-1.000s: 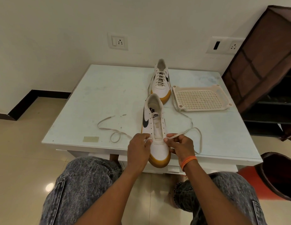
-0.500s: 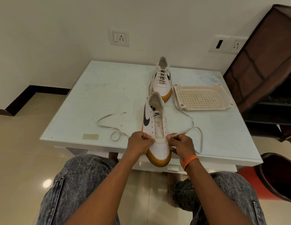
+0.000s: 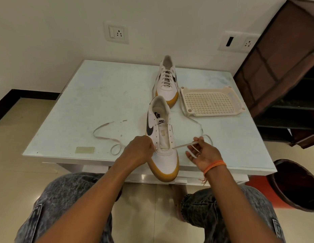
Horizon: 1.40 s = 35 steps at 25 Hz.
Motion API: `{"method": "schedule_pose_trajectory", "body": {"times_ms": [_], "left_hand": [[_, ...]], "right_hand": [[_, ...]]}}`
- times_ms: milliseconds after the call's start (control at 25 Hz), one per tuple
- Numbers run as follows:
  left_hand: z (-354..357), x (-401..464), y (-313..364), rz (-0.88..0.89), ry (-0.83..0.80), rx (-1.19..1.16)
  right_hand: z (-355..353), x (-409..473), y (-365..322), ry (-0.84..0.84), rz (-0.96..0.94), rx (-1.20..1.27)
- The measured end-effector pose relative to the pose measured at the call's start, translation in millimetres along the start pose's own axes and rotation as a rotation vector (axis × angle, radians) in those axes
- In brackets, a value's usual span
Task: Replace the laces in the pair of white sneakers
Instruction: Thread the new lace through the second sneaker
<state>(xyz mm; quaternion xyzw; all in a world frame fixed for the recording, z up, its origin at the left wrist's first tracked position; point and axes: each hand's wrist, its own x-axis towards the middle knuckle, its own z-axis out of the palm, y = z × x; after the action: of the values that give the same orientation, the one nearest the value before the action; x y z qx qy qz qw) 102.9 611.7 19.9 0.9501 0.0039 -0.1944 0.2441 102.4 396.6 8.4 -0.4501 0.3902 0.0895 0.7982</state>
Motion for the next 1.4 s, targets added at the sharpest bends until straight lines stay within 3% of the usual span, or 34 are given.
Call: {"method": "schedule_pose_trajectory", "body": {"times_ms": [120, 200, 280, 400, 480, 680, 800, 880, 1040, 1120, 1240, 1400], "left_hand": [[-1, -15, 15, 0.015, 0.216, 0.000], [0, -29, 36, 0.153, 0.358, -0.200], [1, -40, 65, 0.312, 0.300, -0.432], [13, -49, 97, 0.454, 0.067, -0.638], [26, -49, 95, 0.525, 0.002, -0.549], [54, -47, 67, 0.588, -0.082, 0.119], [58, -48, 67, 0.544, -0.172, 0.200], [54, -48, 66, 0.495, -0.220, 0.026], [23, -51, 87, 0.291, -0.078, -0.738], [3, -48, 93, 0.146, -0.092, -1.043], [-13, -44, 82, 0.046, -0.213, -1.227], [-28, -32, 66, 0.004, -0.193, -1.440]], "right_hand": [[-13, -5, -38, 0.055, -0.116, 0.106], [-16, -22, -56, 0.015, -0.219, 0.104], [-9, -48, -64, -0.102, -0.239, 0.108], [10, -78, -65, -0.243, -0.195, 0.014], [19, -89, -76, -0.241, -0.194, -0.075], [21, -79, -133, -0.090, -0.248, -0.181], [25, -61, -155, -0.056, -0.264, -0.183], [28, -54, -156, -0.062, -0.276, -0.200], [24, -66, -115, -0.248, -0.306, -0.300], [19, -81, -80, -0.377, -0.308, -0.433], [13, -90, -33, -0.535, -0.307, -0.662], [0, -69, -6, -0.552, -0.261, -1.002]]}}
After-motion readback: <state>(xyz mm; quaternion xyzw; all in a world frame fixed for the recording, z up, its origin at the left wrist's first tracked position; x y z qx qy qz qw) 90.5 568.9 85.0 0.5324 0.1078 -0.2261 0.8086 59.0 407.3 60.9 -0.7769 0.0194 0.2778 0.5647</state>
